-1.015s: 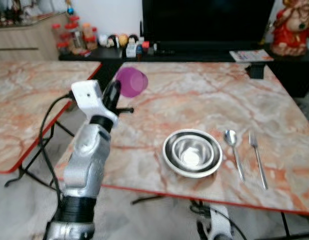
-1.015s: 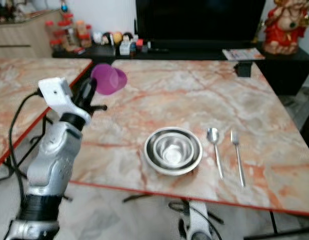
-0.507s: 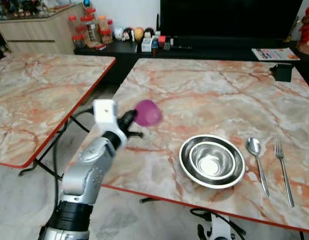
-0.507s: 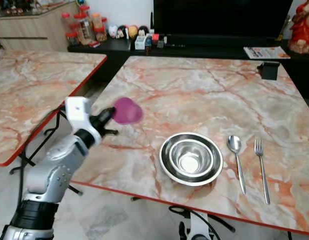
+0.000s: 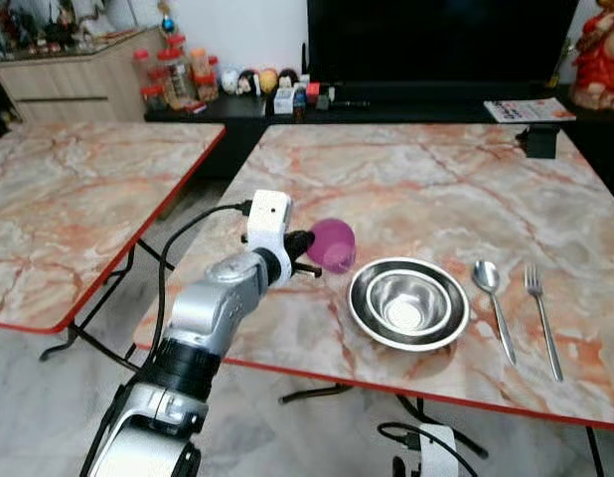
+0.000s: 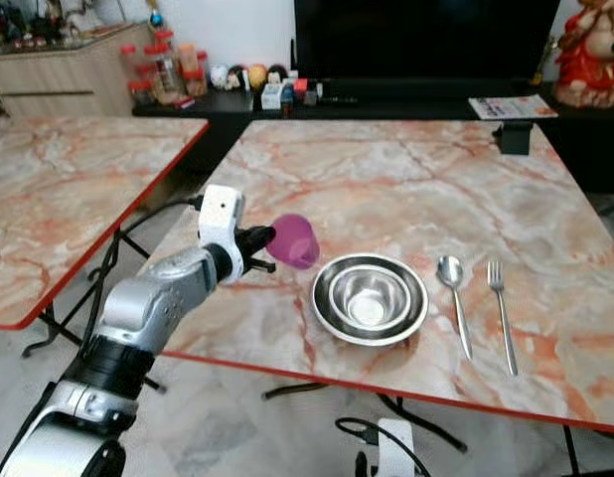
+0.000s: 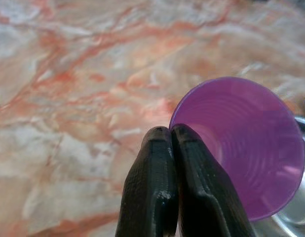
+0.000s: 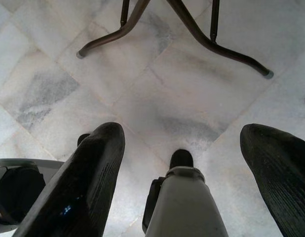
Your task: Setting the table
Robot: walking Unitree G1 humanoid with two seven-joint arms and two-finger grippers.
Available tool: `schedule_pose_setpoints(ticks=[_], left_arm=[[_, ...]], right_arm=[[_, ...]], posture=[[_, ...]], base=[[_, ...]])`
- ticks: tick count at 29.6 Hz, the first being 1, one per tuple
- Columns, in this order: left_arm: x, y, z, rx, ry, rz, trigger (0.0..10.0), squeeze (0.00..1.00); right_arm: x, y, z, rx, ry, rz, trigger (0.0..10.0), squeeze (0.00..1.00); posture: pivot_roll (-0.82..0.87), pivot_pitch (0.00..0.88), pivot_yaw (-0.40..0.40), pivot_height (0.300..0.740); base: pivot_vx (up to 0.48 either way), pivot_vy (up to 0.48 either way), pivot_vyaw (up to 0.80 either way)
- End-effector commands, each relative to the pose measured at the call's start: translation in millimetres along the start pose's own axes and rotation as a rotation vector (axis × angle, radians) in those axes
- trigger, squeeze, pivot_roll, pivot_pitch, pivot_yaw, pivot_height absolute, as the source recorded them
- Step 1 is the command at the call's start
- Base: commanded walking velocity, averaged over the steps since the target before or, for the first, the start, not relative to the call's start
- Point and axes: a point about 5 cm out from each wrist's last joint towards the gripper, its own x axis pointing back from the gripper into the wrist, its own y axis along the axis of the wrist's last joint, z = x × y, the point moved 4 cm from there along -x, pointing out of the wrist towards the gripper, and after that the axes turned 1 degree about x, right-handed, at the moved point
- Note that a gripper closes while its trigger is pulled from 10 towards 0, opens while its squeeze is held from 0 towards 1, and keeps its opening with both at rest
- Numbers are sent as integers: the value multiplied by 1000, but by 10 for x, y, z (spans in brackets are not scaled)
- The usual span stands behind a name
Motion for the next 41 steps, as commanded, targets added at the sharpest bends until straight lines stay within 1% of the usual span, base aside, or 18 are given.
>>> schedule_pose_setpoints(ticks=[1, 4, 8, 11, 15, 18, 23, 27, 31, 34, 37, 41], left_arm=[[-56, 46, 108, 15, 83, 4, 10000, 0], [-82, 88, 191, 50, 151, -17, 10000, 0], [-95, 115, 248, 80, 194, -27, 10000, 0], [-124, 45, 279, 106, 207, 21, 10000, 0], [-140, -78, 271, 187, 196, 84, 10000, 0], [-150, -139, 268, 222, 196, 110, 10000, 0], [-149, -117, 295, 238, 208, 103, 10000, 0], [-157, -97, 269, 231, 198, 106, 10000, 0], [-145, -38, 249, 236, 185, 96, 10000, 0], [-116, 42, 236, 216, 171, 89, 10000, 0], [-80, 71, 284, 190, 179, 101, 10000, 0], [-47, 62, 337, 183, 188, 120, 10000, 0]], right_arm=[[0, 11, 37, -18, 1, -6, 10000, 0], [3, 0, 39, -19, 1, -5, 10000, 0], [6, -14, 35, -19, 0, -3, 10000, 0], [10, -39, 18, -19, -4, 3, 10000, 0], [13, -55, 20, -21, -5, 7, 10000, 0], [15, -66, 25, -21, -5, 10, 10000, 0], [20, -89, 38, -28, -4, 15, 10000, 0], [22, -98, 40, -29, -4, 17, 10000, 0], [22, -95, 39, -32, -5, 16, 10000, 0], [21, -92, 42, -34, -6, 16, 10000, 0], [20, -89, 49, -36, -5, 16, 10000, 0], [20, -87, 58, -39, -4, 17, 10000, 0]], posture=[[31, 0, 119, 740], [26, 0, 119, 740], [24, 0, 120, 740], [24, 0, 123, 740], [23, 0, 130, 740], [24, 0, 132, 740], [26, 0, 137, 740], [26, 0, 138, 740], [25, 0, 140, 740], [30, 0, 140, 740], [37, 0, 147, 740], [40, 0, 151, 740]], base=[[0, 0, 0], [0, 0, 0], [0, 0, 0], [0, 0, 0], [0, 0, 0], [0, 0, 0], [0, 0, 0], [0, 0, 0], [0, 0, 0], [0, 0, 0], [0, 0, 0], [0, 0, 0]])
